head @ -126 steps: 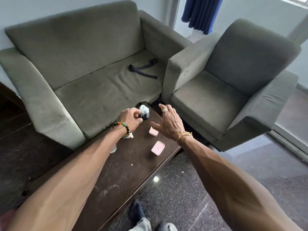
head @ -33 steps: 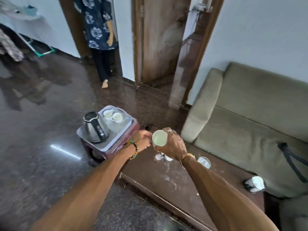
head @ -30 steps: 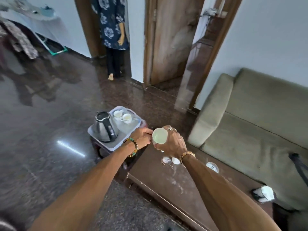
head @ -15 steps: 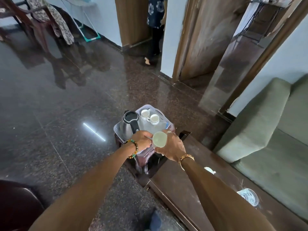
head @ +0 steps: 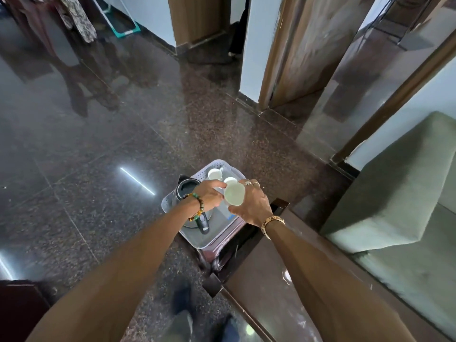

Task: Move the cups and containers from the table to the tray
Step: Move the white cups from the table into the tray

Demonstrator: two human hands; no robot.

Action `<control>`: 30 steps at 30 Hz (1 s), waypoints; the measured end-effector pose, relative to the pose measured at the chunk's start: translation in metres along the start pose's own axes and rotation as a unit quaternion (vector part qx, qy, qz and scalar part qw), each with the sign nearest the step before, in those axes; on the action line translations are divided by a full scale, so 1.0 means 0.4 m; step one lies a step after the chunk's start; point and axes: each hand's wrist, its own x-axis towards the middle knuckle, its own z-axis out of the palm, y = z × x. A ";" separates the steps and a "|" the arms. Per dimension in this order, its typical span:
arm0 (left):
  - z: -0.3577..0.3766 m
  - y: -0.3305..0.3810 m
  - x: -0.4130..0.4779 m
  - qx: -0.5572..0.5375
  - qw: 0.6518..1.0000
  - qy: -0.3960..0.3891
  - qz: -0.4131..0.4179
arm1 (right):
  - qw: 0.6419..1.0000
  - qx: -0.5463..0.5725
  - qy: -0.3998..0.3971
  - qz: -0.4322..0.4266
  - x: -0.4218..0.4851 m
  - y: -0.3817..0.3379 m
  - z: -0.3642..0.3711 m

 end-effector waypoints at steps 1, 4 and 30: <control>-0.012 0.001 0.030 0.014 1.000 -0.005 0.001 | 1.000 -0.001 0.001 0.006 0.025 -0.002 0.007; -0.045 -0.001 0.129 0.074 0.997 -0.023 0.009 | 1.000 -0.006 0.000 0.017 0.103 -0.004 0.031; -0.226 -0.237 0.587 0.241 0.960 -0.140 -0.010 | 0.981 -0.124 -0.149 -0.011 0.555 -0.055 0.280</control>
